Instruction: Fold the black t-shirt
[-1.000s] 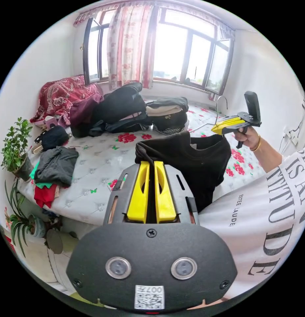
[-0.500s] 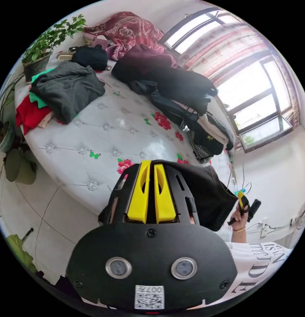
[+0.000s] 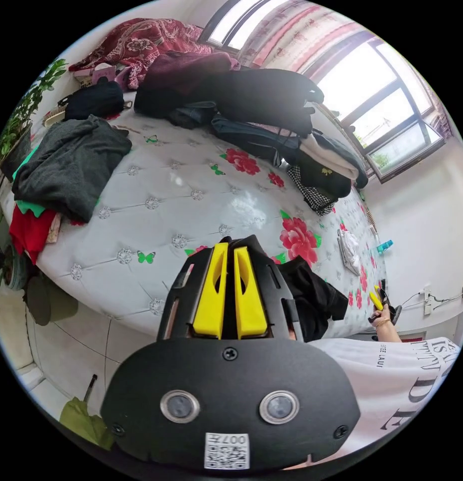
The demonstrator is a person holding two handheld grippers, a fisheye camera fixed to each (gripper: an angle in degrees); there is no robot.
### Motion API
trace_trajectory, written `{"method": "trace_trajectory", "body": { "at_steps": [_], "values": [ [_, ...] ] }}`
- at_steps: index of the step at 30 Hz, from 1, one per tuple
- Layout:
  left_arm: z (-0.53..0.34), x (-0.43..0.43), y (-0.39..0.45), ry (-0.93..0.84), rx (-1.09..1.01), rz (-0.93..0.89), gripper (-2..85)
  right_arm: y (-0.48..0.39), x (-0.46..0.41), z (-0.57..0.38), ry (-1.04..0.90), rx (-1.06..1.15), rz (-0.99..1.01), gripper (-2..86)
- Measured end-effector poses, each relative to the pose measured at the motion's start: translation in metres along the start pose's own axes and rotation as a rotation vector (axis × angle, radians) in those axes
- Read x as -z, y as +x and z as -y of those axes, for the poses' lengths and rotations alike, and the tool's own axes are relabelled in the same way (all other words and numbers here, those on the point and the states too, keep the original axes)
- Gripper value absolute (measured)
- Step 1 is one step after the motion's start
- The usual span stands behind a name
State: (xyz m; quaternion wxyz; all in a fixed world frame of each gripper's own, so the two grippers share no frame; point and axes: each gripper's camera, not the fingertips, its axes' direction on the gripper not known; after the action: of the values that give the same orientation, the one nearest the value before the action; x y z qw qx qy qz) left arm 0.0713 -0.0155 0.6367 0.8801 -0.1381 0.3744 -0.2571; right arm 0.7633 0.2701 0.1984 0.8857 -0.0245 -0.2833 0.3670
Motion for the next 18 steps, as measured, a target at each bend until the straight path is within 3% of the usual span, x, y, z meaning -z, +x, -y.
{"method": "trace_trajectory", "body": {
  "at_steps": [3, 8, 14, 16, 18],
  "values": [
    [0.004, 0.005, -0.002, -0.010, -0.024, 0.012, -0.6, -0.036, -0.002, -0.027, -0.054, 0.210, -0.041, 8.2],
    [0.017, 0.007, -0.005, -0.049, -0.050, 0.002, -0.5, -0.149, -0.094, -0.118, -0.512, 0.721, 0.031, 9.3],
    [0.029, 0.011, -0.013, -0.073, -0.072, -0.029, -0.5, -0.202, -0.193, -0.199, -0.877, 1.008, -0.112, 2.4],
    [0.035, 0.014, -0.016, -0.086, -0.091, -0.048, -0.5, -0.214, -0.199, -0.201, -0.868, 1.041, -0.128, 1.0],
    [0.050, 0.020, -0.016, -0.088, -0.138, -0.080, -0.5, -0.237, -0.187, -0.182, -0.742, 1.026, -0.106, 0.5]
  ]
}}
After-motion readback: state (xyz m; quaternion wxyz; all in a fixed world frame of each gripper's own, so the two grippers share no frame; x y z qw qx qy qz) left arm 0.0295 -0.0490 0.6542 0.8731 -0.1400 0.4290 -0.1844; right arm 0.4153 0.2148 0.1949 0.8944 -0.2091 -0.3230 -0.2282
